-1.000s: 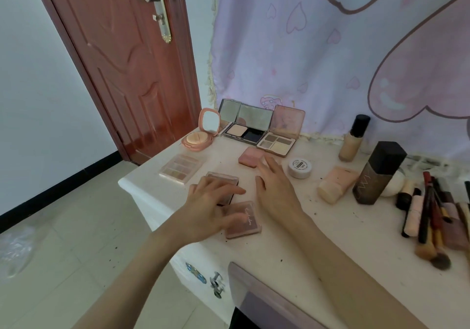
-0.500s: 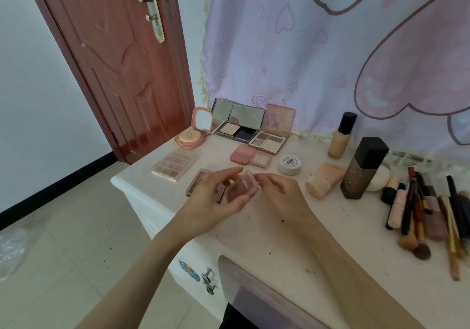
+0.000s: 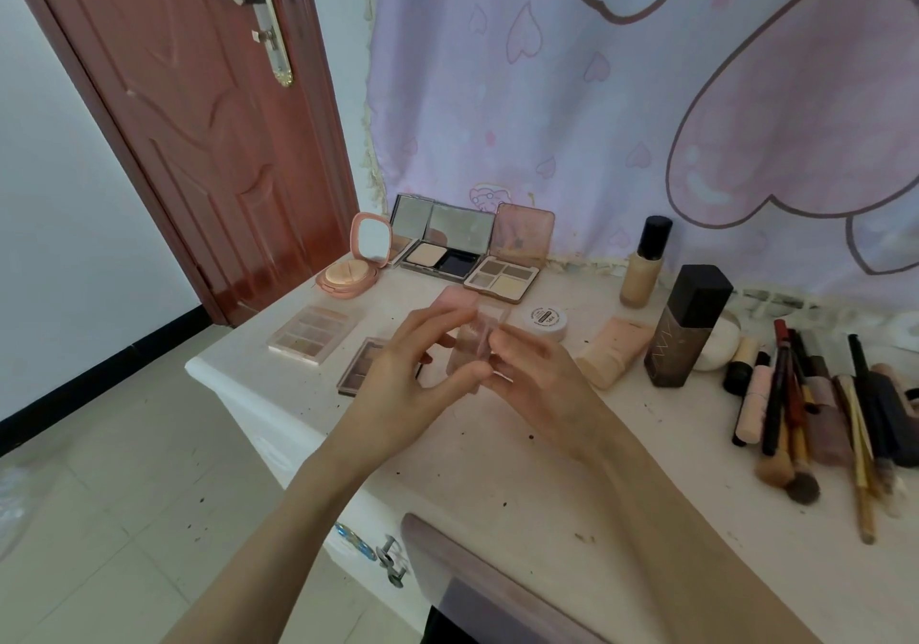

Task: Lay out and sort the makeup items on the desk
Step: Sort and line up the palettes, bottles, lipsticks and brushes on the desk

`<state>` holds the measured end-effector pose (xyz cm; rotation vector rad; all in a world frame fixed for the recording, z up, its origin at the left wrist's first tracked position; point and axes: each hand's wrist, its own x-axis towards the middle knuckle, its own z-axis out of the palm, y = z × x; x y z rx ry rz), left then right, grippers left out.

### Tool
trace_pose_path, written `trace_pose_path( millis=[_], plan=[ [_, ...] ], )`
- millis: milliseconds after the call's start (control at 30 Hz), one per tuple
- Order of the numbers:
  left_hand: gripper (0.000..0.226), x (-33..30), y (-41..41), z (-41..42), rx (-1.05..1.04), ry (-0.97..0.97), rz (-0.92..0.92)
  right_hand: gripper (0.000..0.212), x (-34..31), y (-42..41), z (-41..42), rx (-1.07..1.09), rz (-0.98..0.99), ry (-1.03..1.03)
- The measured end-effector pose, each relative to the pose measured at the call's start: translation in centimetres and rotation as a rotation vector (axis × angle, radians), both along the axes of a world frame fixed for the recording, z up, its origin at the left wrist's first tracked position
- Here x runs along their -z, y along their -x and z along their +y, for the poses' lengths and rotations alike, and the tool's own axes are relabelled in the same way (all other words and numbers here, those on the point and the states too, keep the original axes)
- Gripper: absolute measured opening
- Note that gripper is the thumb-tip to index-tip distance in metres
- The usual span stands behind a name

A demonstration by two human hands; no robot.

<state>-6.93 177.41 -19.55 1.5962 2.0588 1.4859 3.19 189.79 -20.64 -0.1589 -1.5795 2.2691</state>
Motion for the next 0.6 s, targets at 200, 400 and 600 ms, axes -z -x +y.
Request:
trace_pose_path(
  millis=[200, 400, 600],
  plan=[
    [0.064, -1.7, 0.6, 0.2, 0.093, 0.135, 0.106, 0.041, -0.2, 0.1, -0.2, -0.027, -0.066, 0.225],
    [0.054, -2.1, 0.7, 0.4, 0.079, 0.132, -0.001, 0.043, 0.1, 0.3, -0.1, -0.081, -0.063, 0.301],
    [0.052, -2.9, 0.8, 0.5, 0.132, 0.188, 0.032, 0.036, -0.1, 0.4, -0.3, -0.105, -0.008, 0.379]
  ],
)
